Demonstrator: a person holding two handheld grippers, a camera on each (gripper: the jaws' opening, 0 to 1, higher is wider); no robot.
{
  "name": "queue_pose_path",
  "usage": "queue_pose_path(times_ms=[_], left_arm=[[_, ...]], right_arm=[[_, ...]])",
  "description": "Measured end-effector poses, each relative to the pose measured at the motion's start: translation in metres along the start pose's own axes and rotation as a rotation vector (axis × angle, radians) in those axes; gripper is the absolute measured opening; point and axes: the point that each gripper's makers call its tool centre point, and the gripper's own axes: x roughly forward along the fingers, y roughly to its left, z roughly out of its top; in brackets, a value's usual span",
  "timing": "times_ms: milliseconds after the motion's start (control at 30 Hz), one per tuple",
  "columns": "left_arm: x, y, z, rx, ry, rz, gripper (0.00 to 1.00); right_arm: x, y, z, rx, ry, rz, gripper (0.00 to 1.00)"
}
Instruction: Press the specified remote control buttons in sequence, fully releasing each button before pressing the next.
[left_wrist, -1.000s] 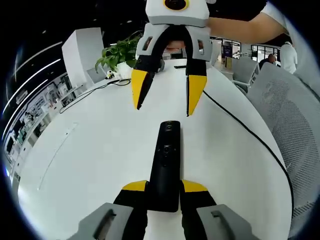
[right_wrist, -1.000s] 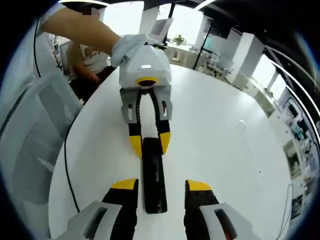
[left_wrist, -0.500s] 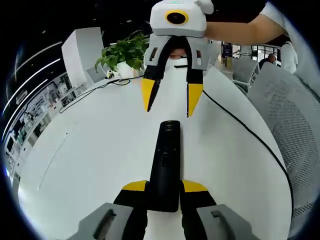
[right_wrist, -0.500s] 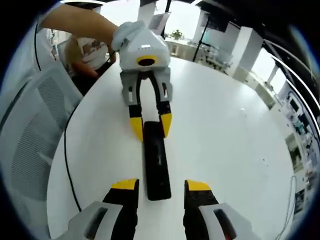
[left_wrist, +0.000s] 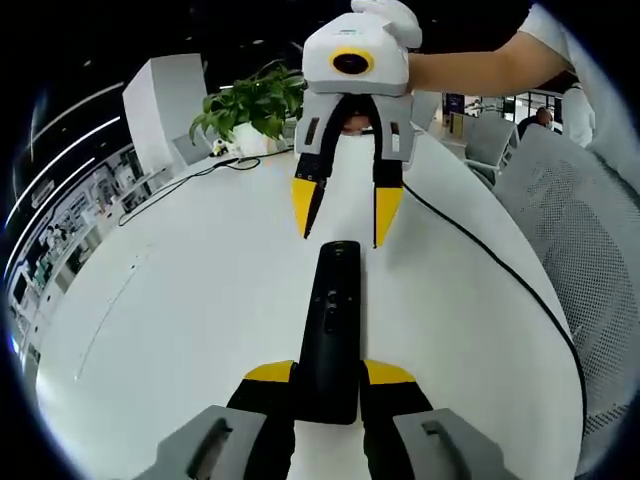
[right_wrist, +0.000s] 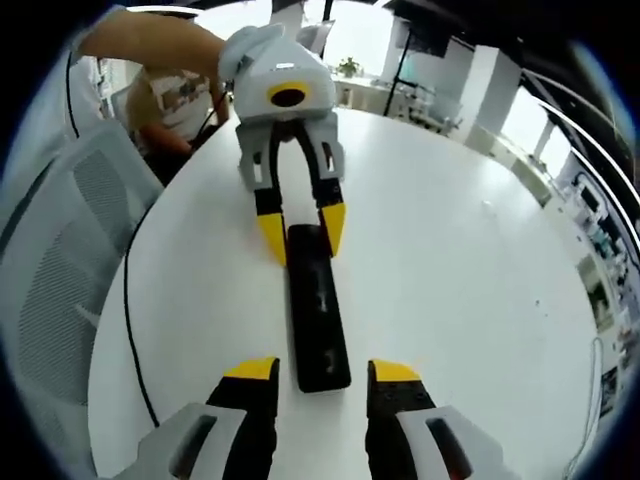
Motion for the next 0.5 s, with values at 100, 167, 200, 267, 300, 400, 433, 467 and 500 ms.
queue_pose_path(times_ms=[100, 167, 200, 267, 300, 400, 433, 467, 500], left_arm=[[0.0000, -0.0004, 0.0002, -0.001, 0.001, 0.000, 0.23], [0.0001, -0.0006, 0.0003, 0.000, 0.002, -0.001, 0.23], [0.0001, -0.0007, 0.0004, 0.000, 0.001, -0.001, 0.23], [0.0002, -0.0009, 0.0006, 0.000, 0.001, -0.002, 0.23], [0.0004, -0.0010, 0.0006, 0.000, 0.002, -0.002, 0.23], [0.0008, -0.0011, 0.0009, 0.000, 0.004, -0.004, 0.23], [0.0008, -0.0011, 0.0010, 0.001, 0.004, -0.004, 0.23], [0.0009, -0.0011, 0.0011, 0.000, 0.004, -0.004, 0.23], [0.0009, -0.0011, 0.0011, 0.000, 0.004, -0.004, 0.23]], right_arm=[[0.0014, -0.0001, -0.0018, 0.007, 0.002, 0.003, 0.31], [0.0019, -0.0001, -0.0023, 0.006, 0.003, 0.003, 0.31], [0.0026, 0.0001, -0.0031, 0.005, 0.005, 0.006, 0.31], [0.0038, 0.0002, -0.0041, -0.001, 0.010, 0.008, 0.30], [0.0044, 0.0004, -0.0045, -0.004, 0.012, 0.011, 0.30], [0.0061, -0.0005, -0.0061, -0.005, 0.016, 0.014, 0.30], [0.0063, -0.0008, -0.0061, -0.004, 0.016, 0.014, 0.30], [0.0066, -0.0011, -0.0061, -0.004, 0.016, 0.015, 0.30], [0.0069, -0.0011, -0.0061, -0.005, 0.016, 0.016, 0.30]])
